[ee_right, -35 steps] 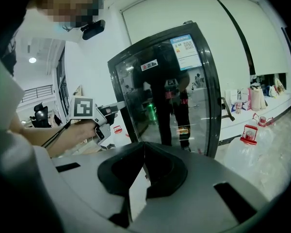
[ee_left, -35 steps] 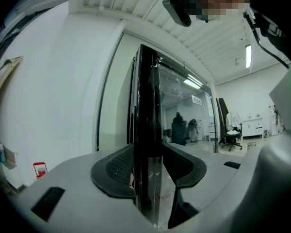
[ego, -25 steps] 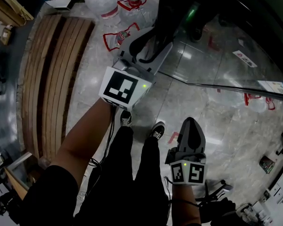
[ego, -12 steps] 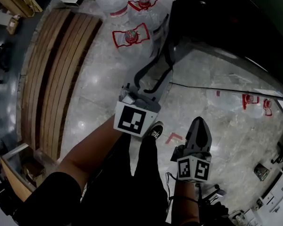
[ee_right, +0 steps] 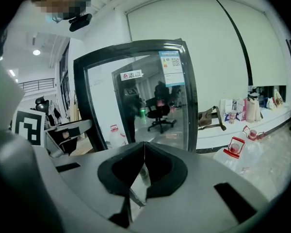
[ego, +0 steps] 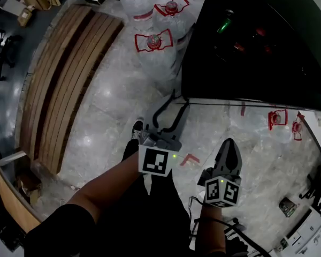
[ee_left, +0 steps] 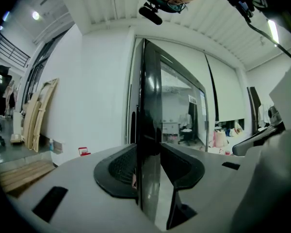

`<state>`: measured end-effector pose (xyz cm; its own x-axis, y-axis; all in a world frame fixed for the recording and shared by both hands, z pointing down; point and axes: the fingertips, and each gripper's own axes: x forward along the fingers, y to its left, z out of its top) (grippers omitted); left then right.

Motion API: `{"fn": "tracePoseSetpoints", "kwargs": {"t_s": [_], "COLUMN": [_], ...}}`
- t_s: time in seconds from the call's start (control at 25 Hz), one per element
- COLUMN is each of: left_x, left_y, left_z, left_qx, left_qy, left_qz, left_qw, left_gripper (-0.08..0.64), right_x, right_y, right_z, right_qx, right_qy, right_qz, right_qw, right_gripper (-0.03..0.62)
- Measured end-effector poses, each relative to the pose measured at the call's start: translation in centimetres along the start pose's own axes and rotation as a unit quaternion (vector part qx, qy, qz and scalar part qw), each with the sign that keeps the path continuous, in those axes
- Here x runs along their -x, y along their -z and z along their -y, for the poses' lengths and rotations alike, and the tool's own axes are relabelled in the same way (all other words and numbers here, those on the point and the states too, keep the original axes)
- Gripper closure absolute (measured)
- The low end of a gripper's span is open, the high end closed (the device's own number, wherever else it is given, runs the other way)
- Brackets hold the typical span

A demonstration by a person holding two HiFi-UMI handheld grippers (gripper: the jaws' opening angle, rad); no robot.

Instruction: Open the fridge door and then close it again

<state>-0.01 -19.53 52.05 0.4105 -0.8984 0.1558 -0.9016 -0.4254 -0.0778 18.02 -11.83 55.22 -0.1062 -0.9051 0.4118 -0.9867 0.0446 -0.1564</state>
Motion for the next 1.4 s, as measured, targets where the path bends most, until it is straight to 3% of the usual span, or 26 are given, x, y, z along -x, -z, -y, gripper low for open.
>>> {"fn": "tracePoseSetpoints", "kwargs": {"t_s": [0.2,0.4,0.6,0.84,1.0,1.4], "left_x": [3.0,5.2,7.2,9.0,9.5,9.7], "left_y": [-0.1,-0.3,-0.4,-0.7,-0.4,-0.6], "left_z": [2.2,4.1,6.4,8.3,8.9,9.3], "left_qx": [0.007,0.006,0.0,0.012,0.033,0.031], "left_qy": [-0.045,-0.063,-0.059,-0.058,-0.051,-0.05], "left_qz": [-0.006,-0.011,-0.017,-0.015,-0.03,-0.047], "left_qw": [0.999,0.9979,0.9981,0.9982,0.9977,0.9971], "left_gripper": [0.403,0.413,0.419,0.419,0.419,0.441], "right_x": [1.6,3.3,5.2,7.3,8.1,9.6], "right_y": [-0.7,-1.9,-2.4,-3.6,-4.7,-5.6], "right_z": [1.4,2.1,2.1,-0.5,-2.6,-5.0], "right_qx": [0.008,0.019,0.023,0.026,0.031,0.051], "right_qy": [0.001,0.001,-0.005,-0.039,-0.062,-0.088], "right_qz": [-0.002,0.0,0.002,0.006,0.028,0.033], "right_qw": [1.0,1.0,1.0,0.999,0.997,0.994], "right_gripper": [0.577,0.577,0.577,0.577,0.577,0.577]}}
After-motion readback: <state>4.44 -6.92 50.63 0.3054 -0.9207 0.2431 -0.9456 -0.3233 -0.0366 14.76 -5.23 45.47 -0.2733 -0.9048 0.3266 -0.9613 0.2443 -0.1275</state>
